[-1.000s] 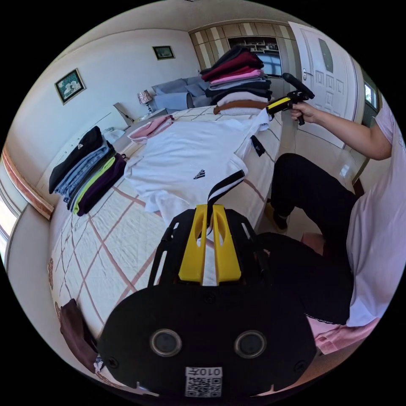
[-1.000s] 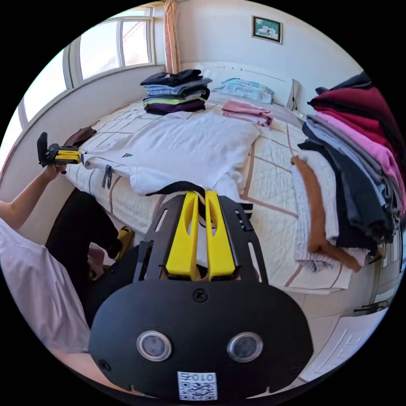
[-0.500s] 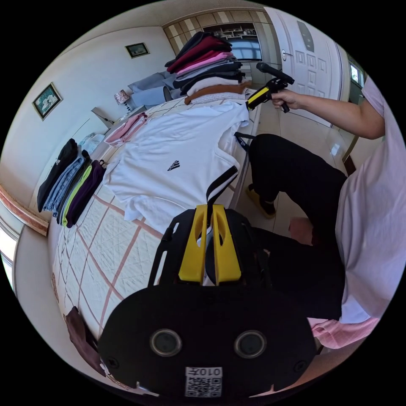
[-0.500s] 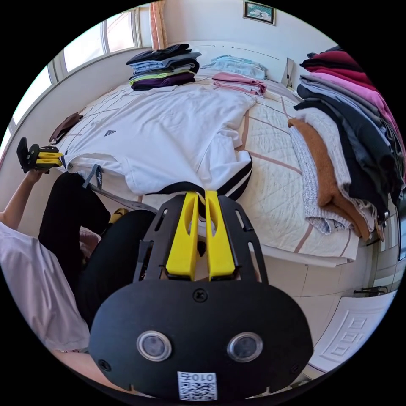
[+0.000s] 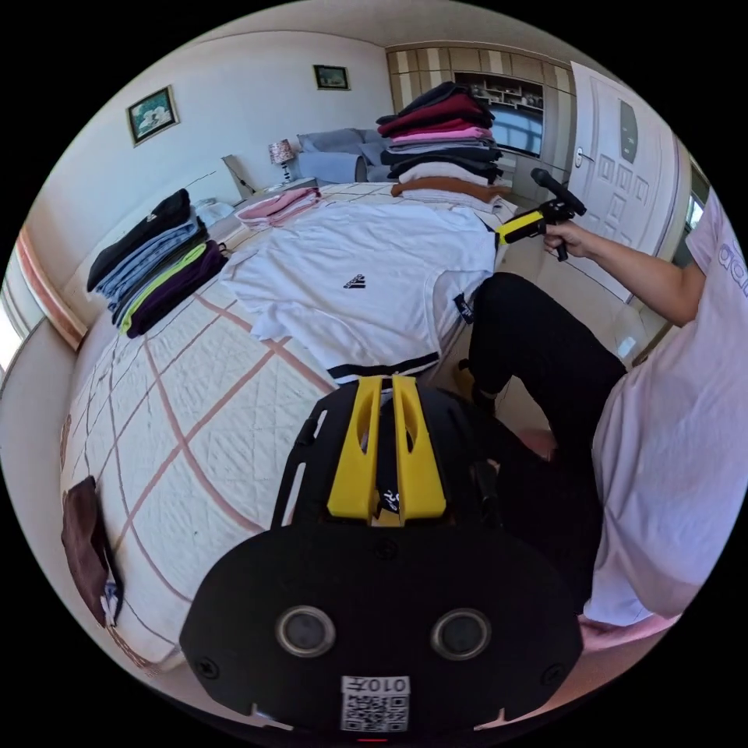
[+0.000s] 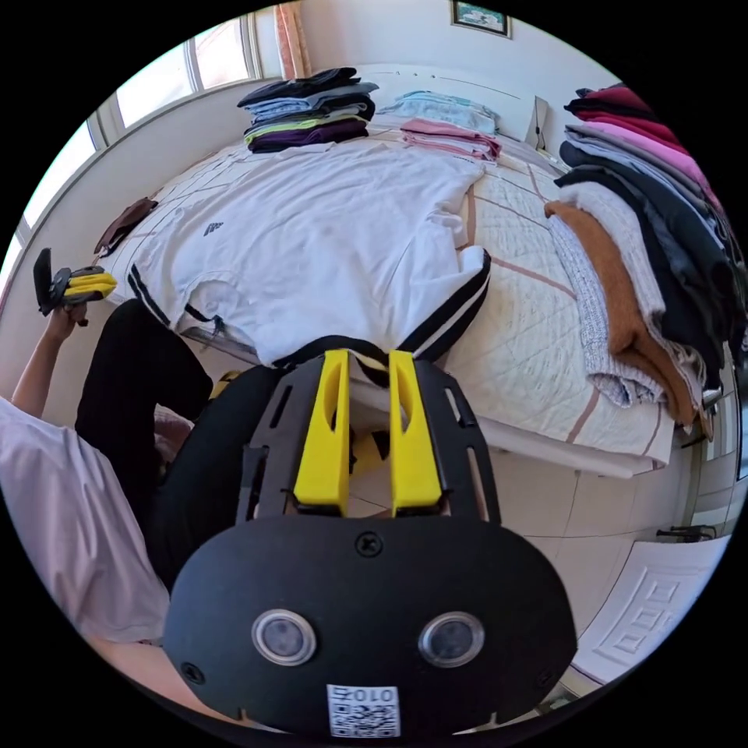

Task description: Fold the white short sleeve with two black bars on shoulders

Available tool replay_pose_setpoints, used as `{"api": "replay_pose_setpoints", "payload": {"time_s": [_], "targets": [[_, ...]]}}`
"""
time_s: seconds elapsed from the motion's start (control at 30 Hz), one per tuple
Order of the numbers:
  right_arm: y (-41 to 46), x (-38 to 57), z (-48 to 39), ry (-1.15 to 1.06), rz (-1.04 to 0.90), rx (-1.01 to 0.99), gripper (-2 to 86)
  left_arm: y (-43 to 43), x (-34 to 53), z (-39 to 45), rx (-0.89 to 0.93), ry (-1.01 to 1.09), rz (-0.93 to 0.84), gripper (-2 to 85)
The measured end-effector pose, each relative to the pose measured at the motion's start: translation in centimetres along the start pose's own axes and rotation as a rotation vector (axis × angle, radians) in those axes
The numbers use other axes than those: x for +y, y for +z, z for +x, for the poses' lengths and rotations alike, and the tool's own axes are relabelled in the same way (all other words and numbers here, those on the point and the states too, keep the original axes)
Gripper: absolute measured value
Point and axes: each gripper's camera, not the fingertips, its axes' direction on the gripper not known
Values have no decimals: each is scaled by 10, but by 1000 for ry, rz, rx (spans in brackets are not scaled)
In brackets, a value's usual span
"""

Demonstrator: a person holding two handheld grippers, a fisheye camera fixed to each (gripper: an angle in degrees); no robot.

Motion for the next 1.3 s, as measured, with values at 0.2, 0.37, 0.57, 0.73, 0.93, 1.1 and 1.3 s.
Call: {"api": "replay_pose_setpoints", "payload": {"time_s": [0.2, 0.37, 0.57, 0.73, 0.93, 1.1, 1.3], "targets": [[-56, 7, -73, 10, 278, -16, 70, -7, 42, -56, -67, -263, -13, 83], [-65, -30, -153, -180, 269, -57, 48, 24, 34, -102, 82, -404, 41, 84], [-83, -43, -166, -172, 346, -143, 29, 13, 9, -114, 20, -443, 144, 27], [-87, -39, -151, -107, 343, -164, 30, 23, -51, -67, -22, -182, 89, 49], [-78, -34, -146, -85, 287, -210, 44, 32, -64, -14, -73, -22, 23, 139], [-47, -26, -175, -157, 183, -325, 53, -22, -2, -79, -71, -282, 109, 149], [-36, -32, -214, -253, 160, -408, 59, -27, 54, -176, 63, -546, 139, 141]]}}
